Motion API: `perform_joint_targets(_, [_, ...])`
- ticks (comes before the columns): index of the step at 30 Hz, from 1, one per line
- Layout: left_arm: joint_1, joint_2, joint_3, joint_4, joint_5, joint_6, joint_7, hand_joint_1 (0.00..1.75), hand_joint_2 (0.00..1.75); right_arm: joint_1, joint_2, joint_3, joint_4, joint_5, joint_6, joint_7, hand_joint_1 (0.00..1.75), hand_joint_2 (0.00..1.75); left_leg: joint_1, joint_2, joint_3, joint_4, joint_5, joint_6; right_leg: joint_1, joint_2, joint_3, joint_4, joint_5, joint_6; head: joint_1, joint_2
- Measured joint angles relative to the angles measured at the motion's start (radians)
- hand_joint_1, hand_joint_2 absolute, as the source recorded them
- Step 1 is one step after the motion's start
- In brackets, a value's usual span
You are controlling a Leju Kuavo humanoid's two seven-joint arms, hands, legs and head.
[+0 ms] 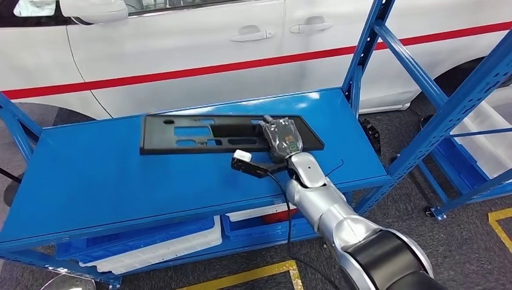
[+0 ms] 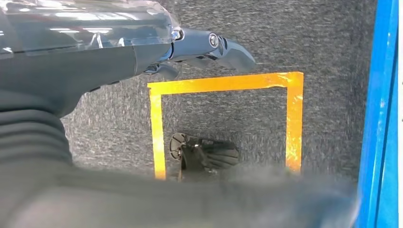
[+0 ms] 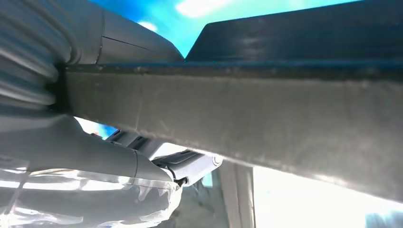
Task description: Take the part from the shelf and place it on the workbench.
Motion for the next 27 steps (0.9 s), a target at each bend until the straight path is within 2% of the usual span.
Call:
perform_joint_targets(2, [0.001, 0.0, 0.003, 0.0, 0.004, 0.005, -0.006, 0.0, 1.75, 0.027, 0.001, -0.031, -0.096, -0.119, 0.031, -0.083, 1.75, 1.75, -0.001, -0.002, 0.002, -0.01, -0.003, 0.011, 0.002, -0.001, -0.002, -0.001, 0.0, 0.009, 0.0, 0.0])
perform_joint_targets(4, [0.003, 0.0, 0.004, 0.0, 0.009, 0.009, -0.014, 0.0, 1.75, 0.067, 0.001, -0.048, -0.213, -0.234, 0.08, -0.143, 1.75, 1.75, 0.003, -0.004, 0.004, -0.017, 0.002, 0.022, 0.001, -0.002, -0.007, 0.015, -0.015, 0.019, 0.0, 0.0])
perform_joint_targets(6, [0.003, 0.0, 0.005, 0.0, 0.01, 0.01, -0.026, 0.0, 1.75, 0.106, 0.0, -0.058, -0.329, -0.348, 0.136, -0.19, 1.75, 1.75, 0.005, -0.003, 0.006, -0.022, 0.004, 0.031, -0.002, -0.001, -0.046, 0.101, -0.069, 0.027, 0.0, 0.0])
perform_joint_targets(8, [0.003, 0.001, 0.007, 0.0, 0.009, 0.01, -0.034, 0.0, 1.75, 0.157, -0.006, -0.064, -0.444, -0.489, 0.205, -0.247, 1.75, 1.75, 0.004, -0.004, 0.005, -0.022, 0.003, 0.036, -0.005, -0.001, -0.112, 0.237, -0.128, 0.032, 0.0, 0.0])
perform_joint_targets(9, [0.004, 0.002, 0.008, 0.0, 0.007, 0.011, -0.035, 0.0, 1.75, 0.183, -0.008, -0.065, -0.499, -0.557, 0.239, -0.272, 1.75, 1.75, 0.004, -0.004, 0.006, -0.021, 0.002, 0.036, -0.007, -0.001, -0.135, 0.278, -0.136, 0.035, 0.0, 0.0])
perform_joint_targets(10, [0.004, 0.002, 0.009, 0.0, 0.005, 0.01, -0.035, 0.0, 1.75, 0.207, -0.011, -0.065, -0.554, -0.622, 0.273, -0.294, 1.75, 1.75, 0.004, -0.005, 0.006, -0.02, 0.001, 0.035, -0.009, -0.001, -0.141, 0.285, -0.126, 0.036, 0.0, 0.0])
perform_joint_targets(11, [0.004, 0.002, 0.01, 0.0, 0.002, 0.009, -0.035, 0.0, 1.75, 0.229, -0.015, -0.065, -0.609, -0.691, 0.31, -0.314, 1.75, 1.75, 0.005, -0.005, 0.007, -0.018, -0.001, 0.034, -0.011, -0.001, -0.128, 0.251, -0.097, 0.037, 0.0, 0.0])
perform_joint_targets(13, [0.003, 0.002, 0.01, 0.0, -0.001, 0.005, -0.033, 0.0, 1.75, 0.269, -0.023, -0.064, -0.732, -0.861, 0.411, -0.35, 1.75, 1.75, 0.004, -0.007, 0.007, -0.011, -0.007, 0.026, -0.014, -0.002, -0.066, 0.118, -0.031, 0.036, 0.0, 0.0])
perform_joint_targets(14, [0.002, 0.003, 0.011, 0.0, -0.001, 0.003, -0.032, 0.0, 1.75, 0.29, -0.028, -0.063, -0.797, -0.957, 0.474, -0.364, 1.75, 1.75, 0.002, -0.008, 0.006, -0.007, -0.011, 0.021, -0.014, -0.002, -0.04, 0.064, -0.012, 0.033, 0.0, 0.0])
perform_joint_targets(15, [0.002, 0.003, 0.011, 0.0, -0.001, 0.002, -0.031, 0.0, 1.75, 0.309, -0.033, -0.061, -0.859, -1.048, 0.539, -0.373, 1.75, 1.75, 0.001, -0.008, 0.005, -0.003, -0.014, 0.016, -0.013, -0.001, -0.025, 0.031, -0.005, 0.029, 0.0, 0.0])
perform_joint_targets(18, [0.001, 0.005, 0.014, 0.0, 0.001, 0.0, -0.03, 0.0, 1.75, 0.369, -0.053, -0.051, -1.021, -1.265, 0.718, -0.383, 1.75, 1.75, 0.003, -0.008, 0.005, -0.002, -0.019, -0.001, -0.009, 0.0, -0.019, 0.015, -0.004, 0.01, 0.0, 0.0])
perform_joint_targets(20, [0.001, 0.007, 0.016, 0.0, 0.004, -0.003, -0.031, 0.0, 1.75, 0.401, -0.064, -0.038, -1.107, -1.359, 0.804, -0.383, 1.75, 1.75, 0.005, -0.005, -0.009, 0.036, -0.047, -0.012, -0.012, -0.001, -0.015, 0.01, -0.002, -0.003, 0.0, 0.0])
perform_joint_targets(21, [0.001, 0.008, 0.018, 0.0, 0.006, -0.006, -0.032, 0.0, 1.75, 0.414, -0.068, -0.03, -1.141, -1.395, 0.84, -0.382, 1.75, 1.75, 0.006, -0.003, -0.03, 0.084, -0.075, -0.016, -0.013, -0.001, -0.013, 0.009, -0.002, -0.008, 0.0, 0.0])
perform_joint_targets(23, [0.001, 0.008, 0.02, 0.0, 0.013, -0.012, -0.038, 0.0, 1.75, 0.44, -0.078, -0.015, -1.194, -1.466, 0.908, -0.375, 1.75, 1.75, 0.006, -0.002, -0.091, 0.217, -0.137, -0.022, -0.01, -0.002, -0.012, 0.009, -0.004, -0.014, 0.0, 0.0])
perform_joint_targets(24, [0.001, 0.008, 0.021, 0.0, 0.016, -0.015, -0.042, 0.0, 1.75, 0.454, -0.084, -0.007, -1.216, -1.498, 0.941, -0.371, 1.75, 1.75, 0.007, -0.002, -0.115, 0.267, -0.152, -0.023, -0.008, -0.002, -0.012, 0.01, -0.004, -0.015, 0.0, 0.0])
perform_joint_targets(25, [0.001, 0.008, 0.022, 0.0, 0.018, -0.019, -0.046, 0.0, 1.75, 0.467, -0.09, 0.001, -1.237, -1.526, 0.971, -0.367, 1.75, 1.75, 0.006, -0.002, -0.122, 0.283, -0.148, -0.022, -0.007, -0.001, -0.012, 0.011, -0.005, -0.015, 0.0, 0.0])
perform_joint_targets(26, [0.001, 0.009, 0.022, 0.0, 0.019, -0.022, -0.05, 0.0, 1.75, 0.479, -0.095, 0.009, -1.257, -1.546, 0.993, -0.364, 1.75, 1.75, 0.006, -0.002, -0.11, 0.258, -0.126, -0.018, -0.005, -0.001, -0.011, 0.011, -0.005, -0.016, 0.0, 0.0])
perform_joint_targets(27, [0.001, 0.009, 0.023, 0.0, 0.019, -0.023, -0.052, 0.0, 1.75, 0.488, -0.099, 0.016, -1.274, -1.557, 1.006, -0.362, 1.75, 1.75, 0.004, -0.002, -0.079, 0.196, -0.092, -0.012, -0.004, 0.0, -0.009, 0.012, -0.006, -0.016, 0.0, 0.0])
